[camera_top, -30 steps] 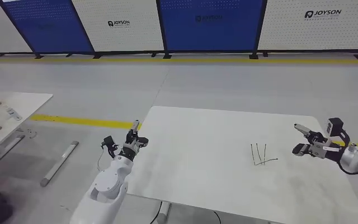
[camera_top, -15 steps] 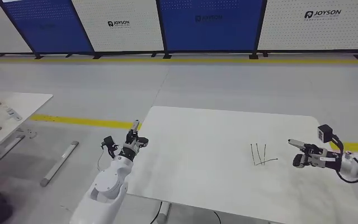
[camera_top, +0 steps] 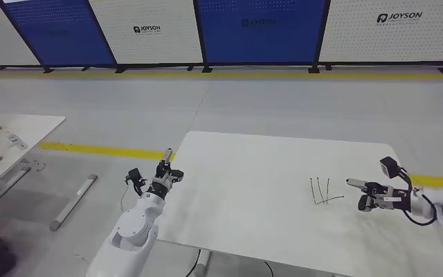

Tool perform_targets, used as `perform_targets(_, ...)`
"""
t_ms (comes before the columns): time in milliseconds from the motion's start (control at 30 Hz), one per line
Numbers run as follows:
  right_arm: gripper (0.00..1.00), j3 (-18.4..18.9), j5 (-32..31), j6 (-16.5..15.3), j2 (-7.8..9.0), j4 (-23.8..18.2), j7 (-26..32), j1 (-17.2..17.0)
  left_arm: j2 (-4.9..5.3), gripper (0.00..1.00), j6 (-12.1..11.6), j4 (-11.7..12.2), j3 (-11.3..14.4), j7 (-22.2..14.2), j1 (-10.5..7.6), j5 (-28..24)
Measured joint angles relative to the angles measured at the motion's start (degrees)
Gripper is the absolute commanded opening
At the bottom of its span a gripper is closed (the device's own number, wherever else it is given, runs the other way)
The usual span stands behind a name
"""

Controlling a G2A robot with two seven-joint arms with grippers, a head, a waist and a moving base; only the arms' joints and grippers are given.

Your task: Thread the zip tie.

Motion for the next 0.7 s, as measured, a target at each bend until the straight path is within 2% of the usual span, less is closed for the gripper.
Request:
perform_targets(100,1.0,-0.28,0.27,-0.26,-0.05,0.07,0.0,-0.07,0.0,1.0,0.0,0.0,0.0,0.0,0.0,0.0)
perform_targets(133,1.0,-1.7,1.38,-1.58,-0.04,1.08,0.0,0.32,0.0,1.0,0.0,0.0,0.0,0.0,0.0,0.0)
perform_targets(233,1.0,-7.78,4.58,-5.49,0.36,6.53,0.0,4.36,0.0,1.0,0.0,0.0,0.0,0.0,0.0,0.0)
perform_targets(367,1.0,-15.47,7.17,-8.34,0.7,12.15,0.0,9.22,0.0,1.0,0.0,0.0,0.0,0.0,0.0,0.0)
perform_targets(467,1.0,-20.28,7.65,-9.94,0.39,16.62,0.0,13.03,0.0,1.0,0.0,0.0,0.0,0.0,0.0,0.0)
perform_targets(533,1.0,-22.95,7.89,-12.67,0.0,19.31,0.0,15.14,0.0,1.0,0.0,0.0,0.0,0.0,0.0,0.0)
perform_targets(600,1.0,-23.76,8.18,-14.13,-0.13,20.25,0.0,15.73,0.0,1.0,0.0,0.0,0.0,0.0,0.0,0.0)
perform_targets(700,1.0,-23.63,8.2,-13.81,-0.12,20.16,0.0,15.66,0.0,1.0,0.0,0.0,0.0,0.0,0.0,0.0)
